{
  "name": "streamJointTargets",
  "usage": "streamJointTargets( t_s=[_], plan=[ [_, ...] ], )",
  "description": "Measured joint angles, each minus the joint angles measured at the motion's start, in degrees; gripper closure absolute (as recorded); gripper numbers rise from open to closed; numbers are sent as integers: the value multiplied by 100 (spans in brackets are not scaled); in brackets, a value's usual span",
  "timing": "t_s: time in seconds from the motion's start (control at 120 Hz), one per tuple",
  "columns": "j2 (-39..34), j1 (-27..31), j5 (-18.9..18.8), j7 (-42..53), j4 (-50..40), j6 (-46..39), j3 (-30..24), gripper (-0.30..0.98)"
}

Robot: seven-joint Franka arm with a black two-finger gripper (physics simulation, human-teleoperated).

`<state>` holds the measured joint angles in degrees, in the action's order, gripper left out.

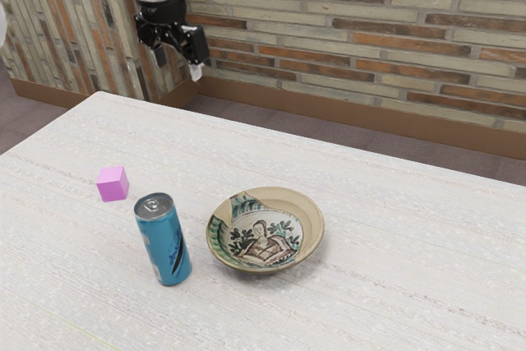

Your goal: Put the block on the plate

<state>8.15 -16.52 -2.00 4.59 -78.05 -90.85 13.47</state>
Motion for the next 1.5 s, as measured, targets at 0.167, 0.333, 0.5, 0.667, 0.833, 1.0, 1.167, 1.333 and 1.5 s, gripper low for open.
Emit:
streamJointTargets(
  t_s=[0.167,0.333,0.5,0.667,0.833,1.0,1.167,1.333,1.5],
  plan=[
    [31,-22,-10,113,-182,3,126,0],
    [77,915,131,163,-656,-213,-43,0],
    [465,1721,338,185,-1265,-635,-197,0],
    [1426,2320,410,304,-1357,-1418,-259,0],
    [1956,2846,678,464,-1283,-2123,-229,0],
    [2129,3132,982,583,-1265,-2460,-174,0],
    [2424,3280,1268,493,-1252,-2610,-125,0],
    [2748,3286,1227,216,-948,-2812,-69,0],
    [3250,3303,1239,-10,-331,-2915,-44,0]
  ],
)
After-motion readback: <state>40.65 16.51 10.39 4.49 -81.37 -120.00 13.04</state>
